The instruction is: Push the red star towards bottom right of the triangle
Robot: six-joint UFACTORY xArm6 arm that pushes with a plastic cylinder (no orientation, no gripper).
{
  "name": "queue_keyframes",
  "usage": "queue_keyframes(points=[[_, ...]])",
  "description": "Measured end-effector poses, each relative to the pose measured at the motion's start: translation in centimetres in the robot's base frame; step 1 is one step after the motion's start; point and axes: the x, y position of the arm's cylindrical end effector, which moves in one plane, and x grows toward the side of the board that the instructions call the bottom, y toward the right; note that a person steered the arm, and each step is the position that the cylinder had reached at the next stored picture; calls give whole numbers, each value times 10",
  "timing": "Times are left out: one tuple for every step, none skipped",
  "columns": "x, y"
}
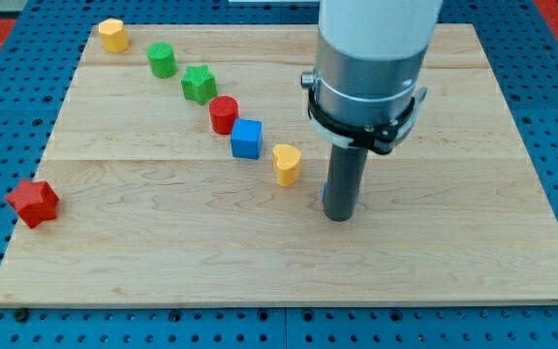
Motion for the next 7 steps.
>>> queue_keyframes(points=[[30,-32],[48,-110],[65,-198],[56,-281],[42,-359],[32,-362],[-7,-357]])
